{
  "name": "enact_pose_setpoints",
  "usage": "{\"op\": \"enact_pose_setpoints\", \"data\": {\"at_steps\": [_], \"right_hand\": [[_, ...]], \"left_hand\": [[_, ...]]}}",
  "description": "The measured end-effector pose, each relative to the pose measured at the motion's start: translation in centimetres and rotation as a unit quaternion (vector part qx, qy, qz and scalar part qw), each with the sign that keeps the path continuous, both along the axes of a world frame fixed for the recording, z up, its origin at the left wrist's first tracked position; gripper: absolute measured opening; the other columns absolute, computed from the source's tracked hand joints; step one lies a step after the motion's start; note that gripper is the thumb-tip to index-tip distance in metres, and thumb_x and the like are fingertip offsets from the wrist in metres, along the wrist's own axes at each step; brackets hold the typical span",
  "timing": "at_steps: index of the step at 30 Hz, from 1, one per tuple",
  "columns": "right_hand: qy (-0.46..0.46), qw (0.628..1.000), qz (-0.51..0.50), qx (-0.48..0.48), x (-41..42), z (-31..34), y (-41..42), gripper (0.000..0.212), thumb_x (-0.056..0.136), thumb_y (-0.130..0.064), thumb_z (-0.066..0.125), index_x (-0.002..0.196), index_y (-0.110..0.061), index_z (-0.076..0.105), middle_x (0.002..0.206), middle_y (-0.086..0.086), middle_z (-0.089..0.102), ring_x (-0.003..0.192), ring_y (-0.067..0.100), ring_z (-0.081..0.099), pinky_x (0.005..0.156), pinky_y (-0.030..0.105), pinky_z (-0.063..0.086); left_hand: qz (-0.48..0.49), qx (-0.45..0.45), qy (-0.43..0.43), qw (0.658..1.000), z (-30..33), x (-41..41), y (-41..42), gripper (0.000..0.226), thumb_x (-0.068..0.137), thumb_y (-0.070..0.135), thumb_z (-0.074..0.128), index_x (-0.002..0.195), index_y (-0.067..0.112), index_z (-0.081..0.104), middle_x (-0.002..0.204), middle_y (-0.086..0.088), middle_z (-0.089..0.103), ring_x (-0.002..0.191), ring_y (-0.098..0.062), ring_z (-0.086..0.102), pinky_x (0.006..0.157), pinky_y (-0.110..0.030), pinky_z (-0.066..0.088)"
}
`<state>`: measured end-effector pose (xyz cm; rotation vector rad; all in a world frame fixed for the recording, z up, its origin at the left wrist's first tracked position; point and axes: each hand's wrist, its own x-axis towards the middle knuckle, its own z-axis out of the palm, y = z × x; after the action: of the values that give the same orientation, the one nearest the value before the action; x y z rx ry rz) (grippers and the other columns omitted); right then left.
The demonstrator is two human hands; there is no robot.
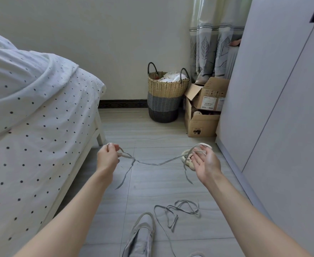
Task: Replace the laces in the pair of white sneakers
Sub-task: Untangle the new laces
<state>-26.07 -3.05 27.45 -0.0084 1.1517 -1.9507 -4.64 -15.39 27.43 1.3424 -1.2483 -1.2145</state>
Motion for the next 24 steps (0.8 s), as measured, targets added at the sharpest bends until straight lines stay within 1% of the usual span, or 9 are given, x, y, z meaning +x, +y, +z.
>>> {"op": "enact_pose_setpoints", "data": {"at_steps": [4,6,8,11,14,17,20,22,24], "right_hand": [[0.100,0.990,0.064,0.077,-0.2,-0.9,0.1,0.024,0.096,-0.018,0.046,0.116,-0.009,0.058,0.129,0.012,0.054,0.124,0.023,0.048,0.096,0.035,0.041],[0.156,0.978,0.099,0.100,0.1,-1.0,0.2,0.020,0.096,-0.015,0.044,0.107,-0.009,0.061,0.122,0.012,0.059,0.120,0.025,0.051,0.097,0.037,0.041],[0.192,0.966,0.123,0.119,0.8,-0.6,0.2,0.020,0.096,-0.013,0.042,0.097,-0.009,0.062,0.110,0.011,0.064,0.112,0.025,0.056,0.095,0.037,0.041],[0.232,0.948,0.153,0.157,1.4,-0.4,0.2,0.019,0.094,-0.015,0.043,0.088,-0.015,0.061,0.096,0.006,0.067,0.096,0.021,0.061,0.084,0.035,0.040],[0.272,0.929,0.184,0.170,1.7,-0.5,0.4,0.021,0.092,-0.008,0.044,0.096,-0.012,0.064,0.094,0.005,0.068,0.095,0.021,0.062,0.086,0.035,0.041],[0.328,0.895,0.236,0.189,2.1,-0.6,0.6,0.032,0.089,0.000,0.042,0.114,-0.007,0.060,0.099,0.004,0.067,0.100,0.021,0.060,0.096,0.038,0.043],[0.374,0.853,0.312,0.188,2.8,-0.5,0.8,0.037,0.090,-0.003,0.046,0.125,-0.011,0.054,0.113,0.003,0.062,0.112,0.020,0.054,0.099,0.037,0.041],[0.384,0.845,0.339,0.154,3.4,-0.1,0.8,0.037,0.091,-0.009,0.052,0.128,-0.015,0.052,0.120,0.002,0.059,0.113,0.016,0.052,0.100,0.035,0.040],[0.382,0.840,0.368,0.115,4.2,0.3,0.6,0.039,0.091,-0.015,0.057,0.130,-0.019,0.051,0.125,0.001,0.057,0.116,0.013,0.051,0.103,0.035,0.038]], "left_hand": [[-0.007,-0.009,0.030,0.999,0.7,-0.3,0.5,0.029,0.102,0.022,0.031,0.097,0.010,0.057,0.101,-0.004,0.061,0.092,-0.020,0.059,0.088,-0.038,0.048],[-0.036,-0.015,0.028,0.999,0.8,-0.3,0.7,0.029,0.102,0.023,0.034,0.096,0.010,0.058,0.097,-0.004,0.063,0.090,-0.019,0.061,0.085,-0.036,0.049],[-0.066,-0.030,-0.002,0.997,0.8,-0.4,1.0,0.026,0.100,0.022,0.038,0.092,0.011,0.060,0.094,-0.003,0.062,0.087,-0.020,0.060,0.077,-0.031,0.049],[-0.091,-0.053,-0.057,0.993,0.9,-0.5,1.2,0.022,0.098,0.019,0.042,0.091,0.010,0.061,0.085,0.000,0.057,0.081,-0.020,0.055,0.069,-0.026,0.046],[-0.164,-0.047,-0.071,0.983,1.4,-0.7,1.7,0.021,0.097,0.018,0.045,0.089,0.010,0.062,0.081,-0.004,0.057,0.075,-0.017,0.055,0.068,-0.026,0.048],[-0.249,-0.065,-0.101,0.961,2.2,-0.9,2.6,0.022,0.097,0.022,0.048,0.087,0.009,0.063,0.076,-0.004,0.059,0.068,-0.013,0.057,0.065,-0.024,0.050],[-0.323,-0.123,-0.175,0.922,3.2,-1.1,3.5,0.029,0.097,0.030,0.045,0.082,0.014,0.064,0.066,-0.001,0.053,0.058,-0.011,0.049,0.057,-0.021,0.045],[-0.361,-0.156,-0.213,0.894,3.8,-1.3,4.0,0.032,0.097,0.033,0.045,0.079,0.016,0.064,0.061,-0.002,0.045,0.057,-0.016,0.041,0.057,-0.029,0.037],[-0.388,-0.160,-0.220,0.881,4.3,-1.5,4.6,0.033,0.096,0.034,0.045,0.078,0.015,0.065,0.058,-0.001,0.042,0.057,-0.018,0.038,0.058,-0.030,0.032]]}}
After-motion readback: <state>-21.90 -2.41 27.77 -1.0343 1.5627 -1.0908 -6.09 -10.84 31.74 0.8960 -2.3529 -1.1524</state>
